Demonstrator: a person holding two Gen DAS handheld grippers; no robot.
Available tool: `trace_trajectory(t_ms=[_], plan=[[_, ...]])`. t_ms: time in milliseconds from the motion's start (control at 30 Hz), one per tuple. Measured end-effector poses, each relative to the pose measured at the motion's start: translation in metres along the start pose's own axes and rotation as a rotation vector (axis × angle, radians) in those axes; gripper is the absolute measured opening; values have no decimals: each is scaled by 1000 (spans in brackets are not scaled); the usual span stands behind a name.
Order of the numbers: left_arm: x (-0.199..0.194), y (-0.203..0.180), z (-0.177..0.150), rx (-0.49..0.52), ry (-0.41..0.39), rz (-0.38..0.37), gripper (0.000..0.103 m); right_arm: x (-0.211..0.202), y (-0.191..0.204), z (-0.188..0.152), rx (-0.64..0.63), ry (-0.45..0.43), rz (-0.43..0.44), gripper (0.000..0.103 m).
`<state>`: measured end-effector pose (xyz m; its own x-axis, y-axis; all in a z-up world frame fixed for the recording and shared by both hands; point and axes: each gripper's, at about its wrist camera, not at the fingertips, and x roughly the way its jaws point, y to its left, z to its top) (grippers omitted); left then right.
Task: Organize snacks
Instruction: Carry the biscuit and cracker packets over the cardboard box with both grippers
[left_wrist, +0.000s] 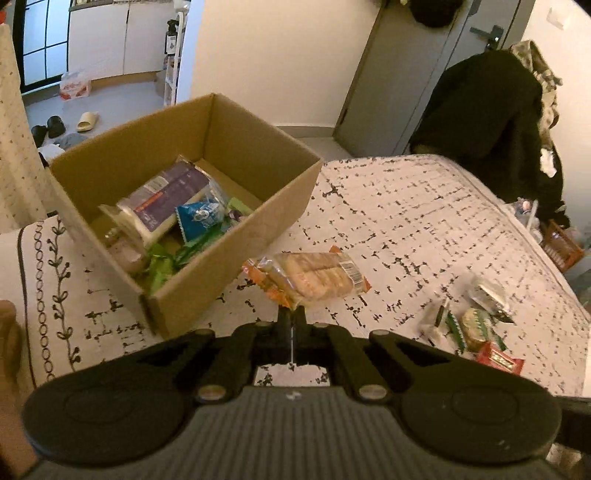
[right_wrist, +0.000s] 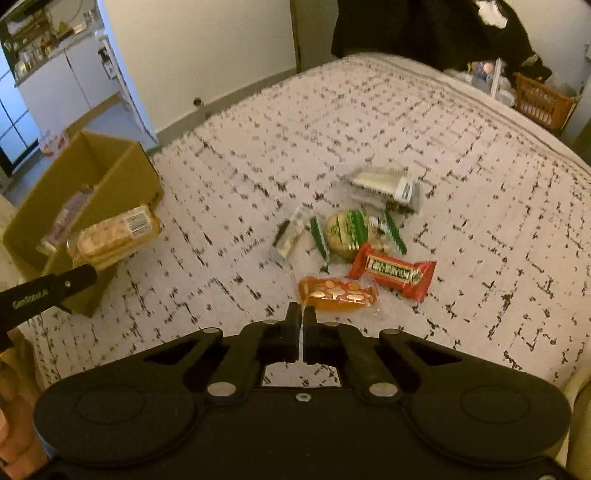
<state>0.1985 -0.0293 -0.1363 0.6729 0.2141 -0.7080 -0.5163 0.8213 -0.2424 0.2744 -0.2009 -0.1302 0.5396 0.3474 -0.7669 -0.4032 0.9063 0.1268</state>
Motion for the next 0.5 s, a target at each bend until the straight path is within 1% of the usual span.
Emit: trace_trajectory(t_ms=[167,367,500], plan=[[-20,5,12,18,-79,-46,0,-13,15,4,-1,-62,30,1],[-39,10,32,12,-129,-78,0,-25,37,5,46,-146,72,1],[-55,15,48,28,-182,-105,0,-29,55,3,40,-190,96,1]])
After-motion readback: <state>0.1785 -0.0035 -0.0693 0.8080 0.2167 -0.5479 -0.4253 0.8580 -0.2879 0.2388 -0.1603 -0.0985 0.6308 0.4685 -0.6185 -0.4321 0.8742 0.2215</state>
